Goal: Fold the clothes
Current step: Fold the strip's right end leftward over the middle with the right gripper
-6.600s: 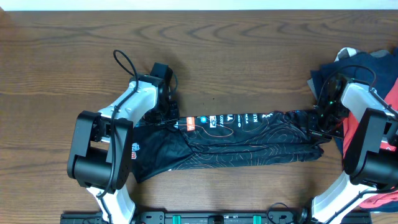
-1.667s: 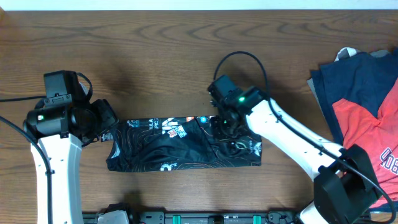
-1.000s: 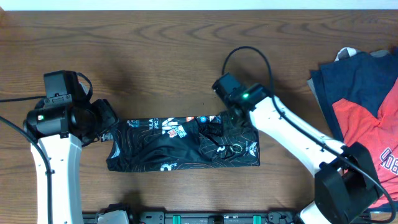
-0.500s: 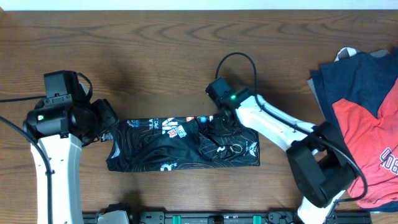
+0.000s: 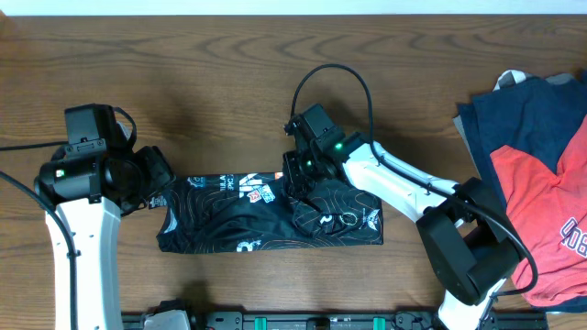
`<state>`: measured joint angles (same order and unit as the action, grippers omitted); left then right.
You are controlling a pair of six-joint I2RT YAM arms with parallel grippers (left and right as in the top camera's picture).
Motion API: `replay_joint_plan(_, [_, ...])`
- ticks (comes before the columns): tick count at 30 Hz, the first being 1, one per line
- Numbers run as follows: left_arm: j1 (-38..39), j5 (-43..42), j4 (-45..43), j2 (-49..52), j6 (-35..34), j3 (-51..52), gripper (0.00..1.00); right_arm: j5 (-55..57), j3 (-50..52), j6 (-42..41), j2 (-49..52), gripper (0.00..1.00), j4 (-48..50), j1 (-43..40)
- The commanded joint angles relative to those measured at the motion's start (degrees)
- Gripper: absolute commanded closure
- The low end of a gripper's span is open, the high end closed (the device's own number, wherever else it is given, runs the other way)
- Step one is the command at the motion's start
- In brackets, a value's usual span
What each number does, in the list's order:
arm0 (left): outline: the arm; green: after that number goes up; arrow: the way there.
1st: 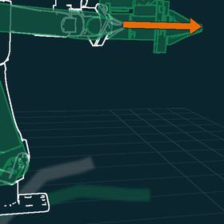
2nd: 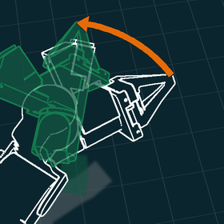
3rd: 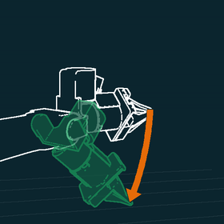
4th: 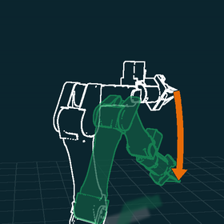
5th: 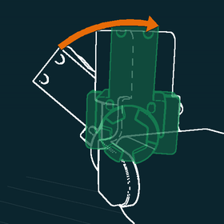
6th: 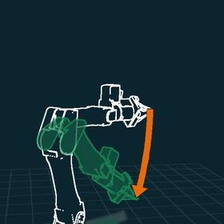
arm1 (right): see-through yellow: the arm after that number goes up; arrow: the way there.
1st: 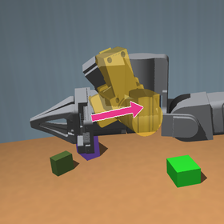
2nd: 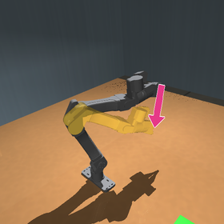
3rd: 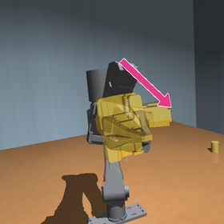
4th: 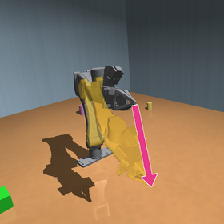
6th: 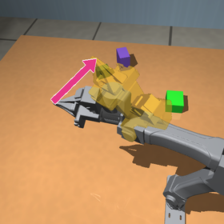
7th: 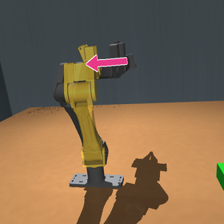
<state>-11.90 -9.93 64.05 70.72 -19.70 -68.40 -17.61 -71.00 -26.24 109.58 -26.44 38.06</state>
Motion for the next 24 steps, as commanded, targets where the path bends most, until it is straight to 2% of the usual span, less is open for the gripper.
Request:
replay_joint_plan(1, [-0.3,0.1,0.2,0.1,-0.5,-0.4,0.37,1.4,-1.1,2.1,-4.3,0.83,-4.6,-1.0])
replay_joint_plan(6, [-0.3,0.2,0.2,0.1,-0.5,-0.4,0.38,13.8,-1.1,2.1,-12.8,0.80,-18.4,-1.8])
replay_joint_plan(11, [-0.3,0.1,0.2,0.1,-0.5,-0.4,0.38,15.6,-0.9,3.6,-13.6,0.80,-26.7,-1.5])
replay_joint_plan(24, [-0.3,0.1,0.2,0.1,-0.5,-0.4,0.37,13.7,2.4,1.4,-3.4,0.81,-20.8,7.1])
